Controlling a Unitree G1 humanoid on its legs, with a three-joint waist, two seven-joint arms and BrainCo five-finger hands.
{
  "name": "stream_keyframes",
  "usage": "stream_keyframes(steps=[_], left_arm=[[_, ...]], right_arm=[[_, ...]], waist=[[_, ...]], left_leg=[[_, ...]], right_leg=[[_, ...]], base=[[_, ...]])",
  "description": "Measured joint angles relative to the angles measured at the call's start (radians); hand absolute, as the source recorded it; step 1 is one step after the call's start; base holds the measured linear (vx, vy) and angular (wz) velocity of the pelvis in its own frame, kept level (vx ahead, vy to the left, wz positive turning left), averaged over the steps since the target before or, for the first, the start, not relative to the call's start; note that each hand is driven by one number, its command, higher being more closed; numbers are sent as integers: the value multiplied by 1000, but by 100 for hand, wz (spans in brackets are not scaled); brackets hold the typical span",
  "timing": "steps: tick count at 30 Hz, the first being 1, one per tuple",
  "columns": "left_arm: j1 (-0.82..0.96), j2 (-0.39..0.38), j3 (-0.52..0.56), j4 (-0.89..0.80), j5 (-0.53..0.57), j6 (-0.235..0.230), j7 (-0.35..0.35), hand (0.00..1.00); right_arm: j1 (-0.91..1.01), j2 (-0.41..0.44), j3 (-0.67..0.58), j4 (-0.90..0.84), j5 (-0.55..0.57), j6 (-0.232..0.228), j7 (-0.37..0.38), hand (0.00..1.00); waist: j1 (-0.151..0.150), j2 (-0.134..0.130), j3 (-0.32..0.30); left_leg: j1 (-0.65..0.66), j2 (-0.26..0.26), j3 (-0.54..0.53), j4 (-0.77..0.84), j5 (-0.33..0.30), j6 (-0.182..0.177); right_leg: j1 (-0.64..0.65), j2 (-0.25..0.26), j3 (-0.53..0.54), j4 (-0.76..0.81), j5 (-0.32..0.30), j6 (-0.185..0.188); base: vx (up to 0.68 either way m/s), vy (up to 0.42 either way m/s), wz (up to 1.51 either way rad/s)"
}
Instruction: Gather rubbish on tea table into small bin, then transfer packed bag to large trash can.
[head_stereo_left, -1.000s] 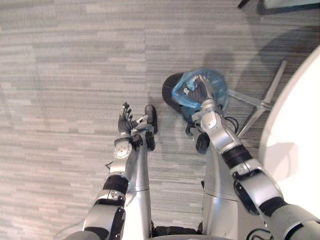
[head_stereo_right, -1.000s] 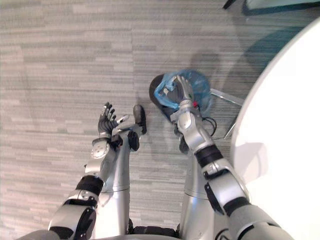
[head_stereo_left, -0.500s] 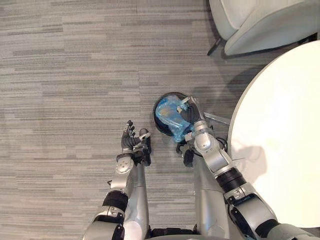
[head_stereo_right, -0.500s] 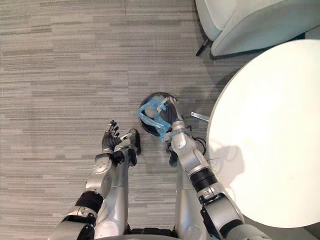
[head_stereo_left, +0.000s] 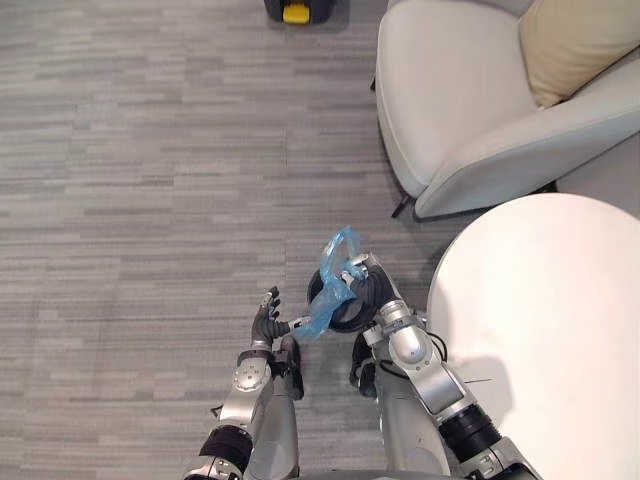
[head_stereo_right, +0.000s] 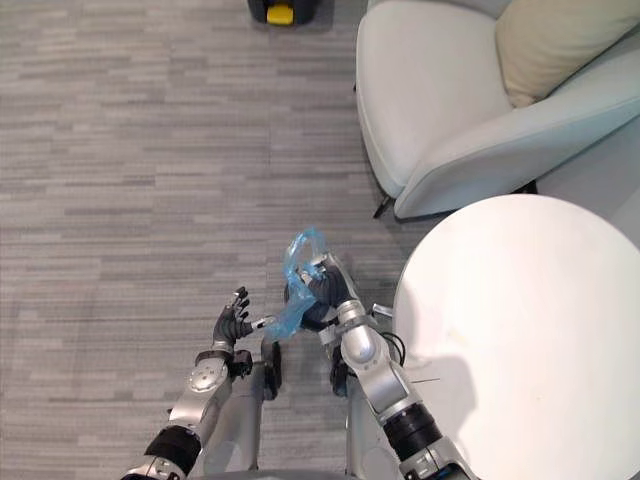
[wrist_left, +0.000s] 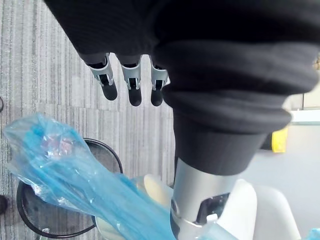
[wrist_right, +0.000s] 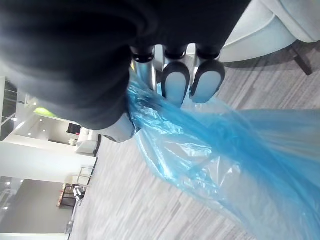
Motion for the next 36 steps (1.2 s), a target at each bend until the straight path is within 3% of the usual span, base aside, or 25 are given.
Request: stream_keyframes(steps=[5, 9, 18, 31, 36], left_arm=[[63, 46, -39, -43, 11, 1, -17, 0], [158, 78, -43, -203, 21, -1, -33, 0], [239, 98, -43, -417, 47, -17, -59, 0], [257, 143, -68, -567, 108, -65, -62, 0], [197, 257, -184, -567, 203, -91, -105, 0]], right_arm=[[44, -20, -1, -4, 54, -19, 51, 100], [73, -57, -6, -70, 112, -23, 104, 100], [75, -99, -5, -122, 245, -60, 151, 100], [38, -154, 17, -194, 358, -69, 172, 100], [18, -220, 41, -194, 435, -96, 215, 100]], waist=[[-7, 0, -44], [-12, 3, -91], [-24, 18, -168], [-24, 19, -199], [-24, 20, -223]], left_leg=[[110, -20, 2, -135, 50, -3], [195, -28, 4, -242, 89, 2], [320, -51, 3, -339, 111, 17], [396, -74, -4, -367, 116, 22], [398, -81, -3, -373, 115, 21]], right_leg=[[98, 14, 5, -121, 45, -3], [188, 30, 9, -241, 92, 2], [365, 33, 26, -465, 187, 23], [446, 33, 45, -533, 221, 29], [453, 28, 54, -555, 238, 30]], base=[[130, 13, -4], [124, 30, -5], [54, 62, -4], [-34, 27, -3], [-11, 24, -4]])
